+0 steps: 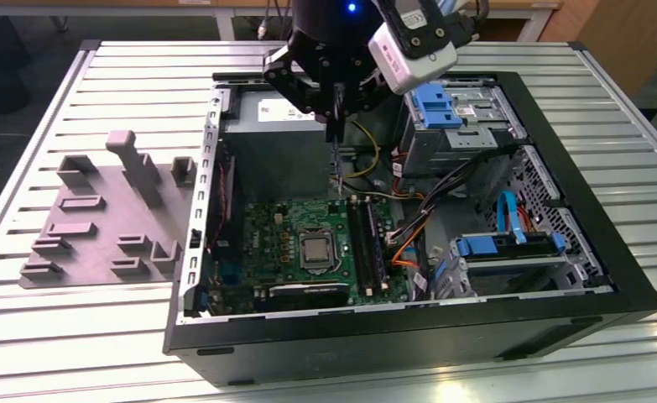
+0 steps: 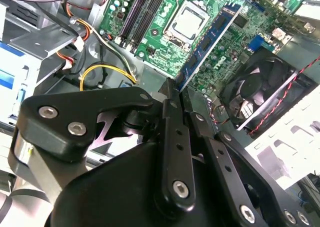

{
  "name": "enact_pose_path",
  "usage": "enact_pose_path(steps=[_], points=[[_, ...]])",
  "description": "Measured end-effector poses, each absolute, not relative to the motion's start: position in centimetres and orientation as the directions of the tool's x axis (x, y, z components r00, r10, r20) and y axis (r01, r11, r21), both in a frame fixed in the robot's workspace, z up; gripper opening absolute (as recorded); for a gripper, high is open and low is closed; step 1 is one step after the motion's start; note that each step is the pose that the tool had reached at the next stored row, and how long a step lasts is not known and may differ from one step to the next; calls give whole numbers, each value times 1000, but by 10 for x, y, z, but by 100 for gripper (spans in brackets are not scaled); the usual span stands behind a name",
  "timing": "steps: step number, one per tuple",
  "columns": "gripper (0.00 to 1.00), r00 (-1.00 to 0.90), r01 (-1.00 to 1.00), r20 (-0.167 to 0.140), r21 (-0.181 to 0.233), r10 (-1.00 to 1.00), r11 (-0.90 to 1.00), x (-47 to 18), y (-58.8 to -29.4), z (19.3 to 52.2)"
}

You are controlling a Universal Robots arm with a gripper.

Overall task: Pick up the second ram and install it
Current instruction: 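Insert the second ram into the second slot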

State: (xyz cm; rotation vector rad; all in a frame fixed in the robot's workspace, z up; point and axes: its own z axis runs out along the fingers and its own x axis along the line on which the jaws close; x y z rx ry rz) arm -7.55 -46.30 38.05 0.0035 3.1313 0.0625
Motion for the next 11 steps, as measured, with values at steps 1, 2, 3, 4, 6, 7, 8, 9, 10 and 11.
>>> enact_pose_path(steps=[1, 2, 3, 4, 6, 7, 8, 9, 10, 11], points=[[14, -1000, 2, -10, 40, 2, 999, -75, -463, 380], [14, -1000, 2, -10, 40, 2, 999, -75, -463, 380], [14, -1000, 2, -10, 40, 2, 999, -75, -463, 380], [14, -1000, 2, -10, 40, 2, 999, -75, -463, 380], [14, -1000, 2, -10, 40, 2, 999, -75, -463, 380], [14, -1000, 2, -10, 40, 2, 999, -75, -463, 380], [14, -1000, 2, -10, 40, 2, 999, -75, -463, 380], [14, -1000, 2, -10, 40, 2, 999, -75, -463, 380], [14, -1000, 2, -10, 40, 2, 999, -75, -463, 380], [14, -1000, 2, -10, 40, 2, 999, -75, -464, 380]])
